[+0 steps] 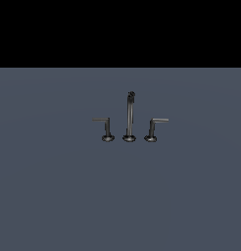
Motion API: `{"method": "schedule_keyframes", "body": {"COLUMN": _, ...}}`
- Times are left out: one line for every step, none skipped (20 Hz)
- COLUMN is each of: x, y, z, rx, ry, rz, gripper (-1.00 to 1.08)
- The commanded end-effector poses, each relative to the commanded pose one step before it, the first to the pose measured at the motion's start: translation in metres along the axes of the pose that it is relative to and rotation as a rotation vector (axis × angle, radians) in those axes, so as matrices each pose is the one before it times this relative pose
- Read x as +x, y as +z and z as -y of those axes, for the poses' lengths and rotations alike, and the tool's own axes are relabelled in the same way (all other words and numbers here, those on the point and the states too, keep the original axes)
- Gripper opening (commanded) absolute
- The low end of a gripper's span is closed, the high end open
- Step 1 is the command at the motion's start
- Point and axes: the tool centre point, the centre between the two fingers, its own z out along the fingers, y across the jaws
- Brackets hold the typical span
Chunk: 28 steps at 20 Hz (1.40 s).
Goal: Turn on the faucet by rotating a designated handle.
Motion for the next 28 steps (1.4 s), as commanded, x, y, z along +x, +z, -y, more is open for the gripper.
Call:
{"method": "schedule_keyframes", "body": {"x": 0.00535, "y": 0.01381, "z": 0.01230, "rx": 0.00076, "ry": 0.05369, "rz": 0.00157, "gripper": -1.00}}
{"method": "schedule_keyframes", "body": {"x": 0.00217, "y": 0.00540, "z": 0.00489, "rx": 0.00011, "ry": 0.02083, "rz": 0.00065, "gripper": -1.00}}
{"method": "schedule_keyframes", "body": {"x": 0.00217, "y": 0.00540, "z": 0.00490, "rx": 0.00012, "ry": 0.02079, "rz": 0.00066, "gripper": -1.00}}
{"method": "schedule_keyframes", "body": {"x": 0.00218, "y": 0.00539, "z": 0.00489, "rx": 0.00013, "ry": 0.02076, "rz": 0.00066, "gripper": -1.00}}
{"method": "schedule_keyframes", "body": {"x": 0.00218, "y": 0.00538, "z": 0.00489, "rx": 0.00014, "ry": 0.02070, "rz": 0.00067, "gripper": -1.00}}
{"method": "schedule_keyframes", "body": {"x": 0.00218, "y": 0.00536, "z": 0.00488, "rx": 0.00016, "ry": 0.02066, "rz": 0.00067, "gripper": -1.00}}
{"method": "schedule_keyframes", "body": {"x": 0.00218, "y": 0.00534, "z": 0.00488, "rx": 0.00016, "ry": 0.02057, "rz": 0.00068, "gripper": -1.00}}
{"method": "schedule_keyframes", "body": {"x": 0.00218, "y": 0.00532, "z": 0.00486, "rx": 0.00017, "ry": 0.02050, "rz": 0.00068, "gripper": -1.00}}
{"method": "schedule_keyframes", "body": {"x": 0.00218, "y": 0.00529, "z": 0.00484, "rx": 0.00018, "ry": 0.02039, "rz": 0.00068, "gripper": -1.00}}
{"method": "schedule_keyframes", "body": {"x": 0.00217, "y": 0.00526, "z": 0.00482, "rx": 0.00019, "ry": 0.02027, "rz": 0.00069, "gripper": -1.00}}
{"method": "schedule_keyframes", "body": {"x": 0.00217, "y": 0.00523, "z": 0.00479, "rx": 0.00019, "ry": 0.02016, "rz": 0.00068, "gripper": -1.00}}
{"method": "schedule_keyframes", "body": {"x": 0.00217, "y": 0.00519, "z": 0.00476, "rx": 0.00019, "ry": 0.02002, "rz": 0.00068, "gripper": -1.00}}
{"method": "schedule_keyframes", "body": {"x": 0.00216, "y": 0.00515, "z": 0.00473, "rx": 0.00020, "ry": 0.01987, "rz": 0.00068, "gripper": -1.00}}
{"method": "schedule_keyframes", "body": {"x": 0.00215, "y": 0.00510, "z": 0.00469, "rx": 0.00019, "ry": 0.01973, "rz": 0.00067, "gripper": -1.00}}
{"method": "schedule_keyframes", "body": {"x": 0.00215, "y": 0.00506, "z": 0.00465, "rx": 0.00019, "ry": 0.01957, "rz": 0.00066, "gripper": -1.00}}
{"method": "schedule_keyframes", "body": {"x": 0.00214, "y": 0.00501, "z": 0.00461, "rx": 0.00018, "ry": 0.01940, "rz": 0.00065, "gripper": -1.00}}
{"method": "schedule_keyframes", "body": {"x": 0.00213, "y": 0.00496, "z": 0.00457, "rx": 0.00017, "ry": 0.01922, "rz": 0.00064, "gripper": -1.00}}
{"method": "schedule_keyframes", "body": {"x": 0.00212, "y": 0.00492, "z": 0.00453, "rx": 0.00016, "ry": 0.01905, "rz": 0.00062, "gripper": -1.00}}
{"method": "schedule_keyframes", "body": {"x": 0.00211, "y": 0.00487, "z": 0.00448, "rx": 0.00015, "ry": 0.01889, "rz": 0.00060, "gripper": -1.00}}
{"method": "schedule_keyframes", "body": {"x": 0.00210, "y": 0.00482, "z": 0.00444, "rx": 0.00013, "ry": 0.01872, "rz": 0.00058, "gripper": -1.00}}
{"method": "schedule_keyframes", "body": {"x": 0.00209, "y": 0.00478, "z": 0.00440, "rx": 0.00012, "ry": 0.01856, "rz": 0.00056, "gripper": -1.00}}
{"method": "schedule_keyframes", "body": {"x": 0.00209, "y": 0.00474, "z": 0.00435, "rx": 0.00009, "ry": 0.01842, "rz": 0.00053, "gripper": -1.00}}
{"method": "schedule_keyframes", "body": {"x": 0.00209, "y": 0.00470, "z": 0.00432, "rx": 0.00007, "ry": 0.01828, "rz": 0.00050, "gripper": -1.00}}
{"method": "schedule_keyframes", "body": {"x": 0.00209, "y": 0.00467, "z": 0.00428, "rx": 0.00005, "ry": 0.01817, "rz": 0.00048, "gripper": -1.00}}
{"method": "schedule_keyframes", "body": {"x": 0.00208, "y": 0.00465, "z": 0.00426, "rx": 0.00002, "ry": 0.01804, "rz": 0.00044, "gripper": -1.00}}
{"method": "schedule_keyframes", "body": {"x": 0.00209, "y": 0.00463, "z": 0.00423, "rx": -0.00001, "ry": 0.01798, "rz": 0.00041, "gripper": -1.00}}
{"method": "schedule_keyframes", "body": {"x": 0.00209, "y": 0.00461, "z": 0.00421, "rx": -0.00004, "ry": 0.01792, "rz": 0.00038, "gripper": -1.00}}
{"method": "schedule_keyframes", "body": {"x": 0.00210, "y": 0.00461, "z": 0.00419, "rx": -0.00007, "ry": 0.01790, "rz": 0.00034, "gripper": -1.00}}
